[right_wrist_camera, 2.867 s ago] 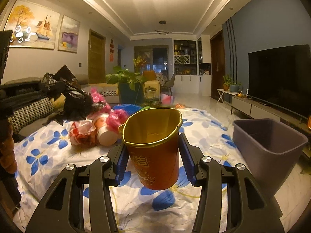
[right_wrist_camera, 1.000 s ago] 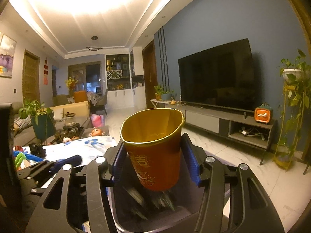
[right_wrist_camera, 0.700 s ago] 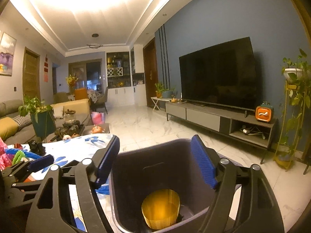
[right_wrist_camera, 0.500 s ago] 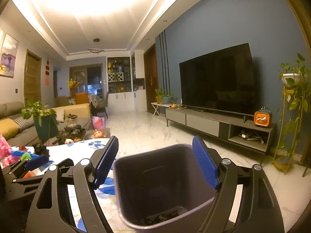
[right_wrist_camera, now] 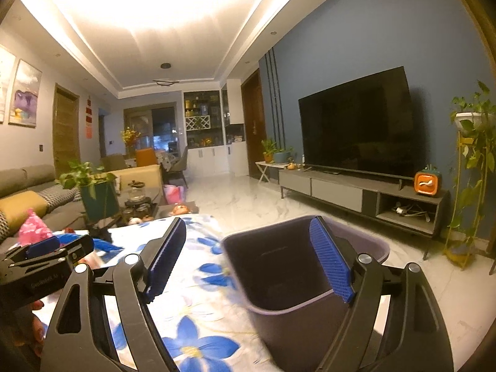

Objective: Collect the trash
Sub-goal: 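Move both open tools back over the trash on the table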

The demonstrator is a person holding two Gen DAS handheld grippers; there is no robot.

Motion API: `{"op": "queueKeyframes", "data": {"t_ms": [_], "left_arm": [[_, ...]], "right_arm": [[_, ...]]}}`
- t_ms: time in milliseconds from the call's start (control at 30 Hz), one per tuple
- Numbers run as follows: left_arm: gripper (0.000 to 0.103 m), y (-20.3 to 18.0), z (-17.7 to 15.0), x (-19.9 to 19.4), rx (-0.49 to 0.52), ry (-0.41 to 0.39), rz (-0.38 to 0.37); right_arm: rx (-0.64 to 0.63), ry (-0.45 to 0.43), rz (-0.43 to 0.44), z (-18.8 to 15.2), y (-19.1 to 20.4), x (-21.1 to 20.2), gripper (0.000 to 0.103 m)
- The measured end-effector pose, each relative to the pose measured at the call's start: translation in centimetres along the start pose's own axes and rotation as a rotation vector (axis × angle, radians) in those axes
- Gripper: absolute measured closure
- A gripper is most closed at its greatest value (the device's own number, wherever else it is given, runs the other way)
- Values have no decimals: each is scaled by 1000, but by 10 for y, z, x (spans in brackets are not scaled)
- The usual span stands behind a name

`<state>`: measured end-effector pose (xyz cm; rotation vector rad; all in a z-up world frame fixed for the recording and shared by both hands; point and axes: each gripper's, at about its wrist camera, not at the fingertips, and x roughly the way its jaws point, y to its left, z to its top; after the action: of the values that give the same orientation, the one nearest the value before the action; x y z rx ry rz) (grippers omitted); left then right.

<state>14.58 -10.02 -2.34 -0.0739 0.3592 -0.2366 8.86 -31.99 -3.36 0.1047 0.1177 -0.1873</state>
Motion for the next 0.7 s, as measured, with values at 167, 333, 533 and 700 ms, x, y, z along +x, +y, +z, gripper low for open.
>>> {"op": "queueKeyframes", "data": {"t_ms": [167, 333, 533, 700], "left_arm": [[21, 22, -4, -21, 3, -4, 66], [21, 43, -4, -39, -20, -17, 115], [21, 66, -9, -58, -44, -25, 163], [21, 84, -12, -69, -64, -27, 197]], "right_arm": [[-16, 2, 45, -3, 20, -11, 23], [-40, 4, 93, -7, 44, -20, 23], [-66, 9, 143, -10, 72, -27, 23], [-84, 31, 186, -14, 89, -26, 23]]}}
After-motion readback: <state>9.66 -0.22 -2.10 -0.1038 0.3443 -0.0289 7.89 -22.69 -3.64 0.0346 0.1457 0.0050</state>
